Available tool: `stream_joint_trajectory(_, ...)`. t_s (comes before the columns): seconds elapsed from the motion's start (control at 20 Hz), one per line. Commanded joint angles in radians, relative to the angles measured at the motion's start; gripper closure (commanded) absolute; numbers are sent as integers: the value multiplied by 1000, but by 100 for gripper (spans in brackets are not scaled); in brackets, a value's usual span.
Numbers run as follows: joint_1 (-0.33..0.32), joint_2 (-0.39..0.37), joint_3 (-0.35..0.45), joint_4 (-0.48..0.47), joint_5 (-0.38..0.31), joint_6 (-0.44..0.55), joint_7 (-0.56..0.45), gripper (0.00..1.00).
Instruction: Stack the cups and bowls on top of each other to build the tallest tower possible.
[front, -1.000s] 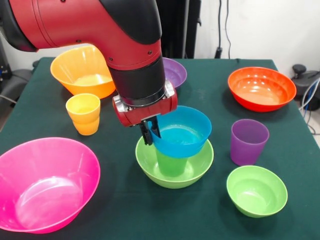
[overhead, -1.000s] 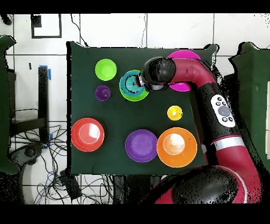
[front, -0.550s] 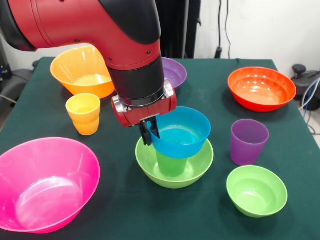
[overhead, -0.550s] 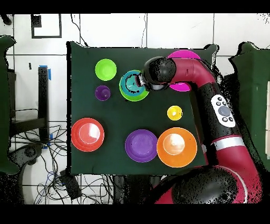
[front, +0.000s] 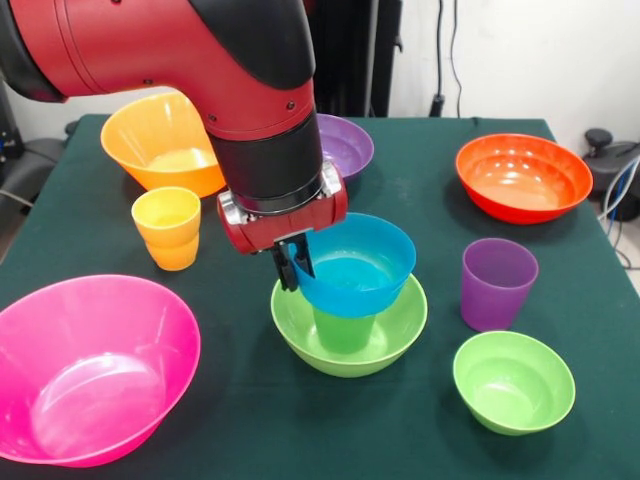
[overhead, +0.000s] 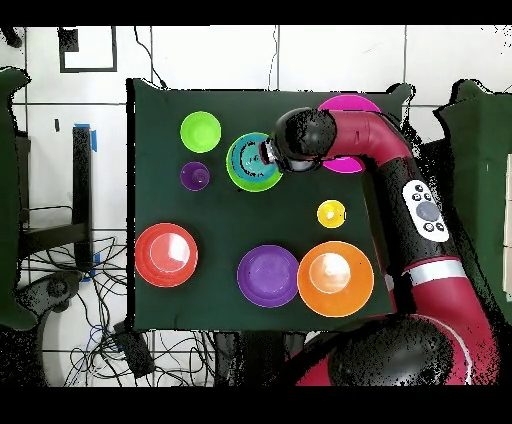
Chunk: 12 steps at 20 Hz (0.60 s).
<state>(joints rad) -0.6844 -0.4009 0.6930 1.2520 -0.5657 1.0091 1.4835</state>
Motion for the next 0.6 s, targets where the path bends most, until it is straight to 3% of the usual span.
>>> stream_joint_trajectory(0.05, -2, 26, -39, -29, -66, 51, -226, 100)
stream_joint_trajectory(0.6, -14, 29, -52, 1, -64, 46, -195, 100)
